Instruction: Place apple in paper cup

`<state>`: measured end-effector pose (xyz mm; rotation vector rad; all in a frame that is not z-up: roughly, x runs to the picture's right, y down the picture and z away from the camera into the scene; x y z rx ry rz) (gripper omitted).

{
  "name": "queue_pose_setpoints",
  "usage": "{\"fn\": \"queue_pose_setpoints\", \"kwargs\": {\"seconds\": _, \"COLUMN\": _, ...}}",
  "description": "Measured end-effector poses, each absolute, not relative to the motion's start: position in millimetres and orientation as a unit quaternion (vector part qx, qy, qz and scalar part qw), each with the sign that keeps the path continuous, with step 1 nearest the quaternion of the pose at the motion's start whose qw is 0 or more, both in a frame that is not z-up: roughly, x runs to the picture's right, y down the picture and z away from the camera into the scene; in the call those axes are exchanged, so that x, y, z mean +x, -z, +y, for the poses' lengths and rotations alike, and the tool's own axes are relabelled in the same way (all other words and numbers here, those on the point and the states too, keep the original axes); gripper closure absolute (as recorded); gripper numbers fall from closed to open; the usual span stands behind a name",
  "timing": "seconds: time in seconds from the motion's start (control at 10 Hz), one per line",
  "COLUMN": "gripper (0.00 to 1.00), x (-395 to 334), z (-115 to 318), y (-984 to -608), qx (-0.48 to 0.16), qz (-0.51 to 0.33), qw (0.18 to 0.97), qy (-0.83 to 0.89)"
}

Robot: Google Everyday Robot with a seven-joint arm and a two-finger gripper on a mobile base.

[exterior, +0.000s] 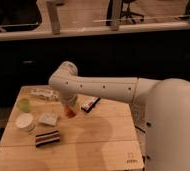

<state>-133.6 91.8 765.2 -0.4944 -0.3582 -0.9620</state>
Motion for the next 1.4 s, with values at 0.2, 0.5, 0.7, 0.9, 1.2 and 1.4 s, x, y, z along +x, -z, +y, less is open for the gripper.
{"fn": "queue_pose_setpoints", "kwargs": {"seconds": 0.2, "gripper": 0.43, "x": -152.7, "z": 92.5, "y": -767.4, "qx": -0.228, "qz": -0.174, "qw": 0.839, "qy": 0.462}}
{"fn": "queue_pose_setpoints", "kwargs": {"seconds": 0.5, "gripper": 0.61, "x": -171.8, "z": 87.6, "y": -760.9, "qx": -0.220, "qz": -0.179, "qw": 0.832, "qy": 0.478}}
{"fn": "queue_pose_setpoints", "kwargs": {"seconds": 0.7, "gripper": 0.81, "x": -182.1, "z": 88.0, "y": -760.9, "qx": -0.215, "qz": -0.181, "qw": 0.824, "qy": 0.492}}
{"fn": "queue_pose_setpoints", "kwargs": {"seconds": 0.9, "gripper": 0.96, "x": -203.7, "z": 85.2, "y": -757.7, "qx": -0.206, "qz": -0.186, "qw": 0.816, "qy": 0.507}}
{"fn": "queue_pose_setpoints", "kwargs": {"seconds": 1.2, "gripper": 0.97, "x": -219.3, "z": 81.3, "y": -752.8, "qx": -0.196, "qz": -0.188, "qw": 0.806, "qy": 0.526}}
{"fn": "queue_pose_setpoints", "kwargs": {"seconds": 1.4, "gripper": 0.97, "x": -239.9, "z": 81.9, "y": -751.7, "qx": -0.186, "qz": -0.192, "qw": 0.797, "qy": 0.541}}
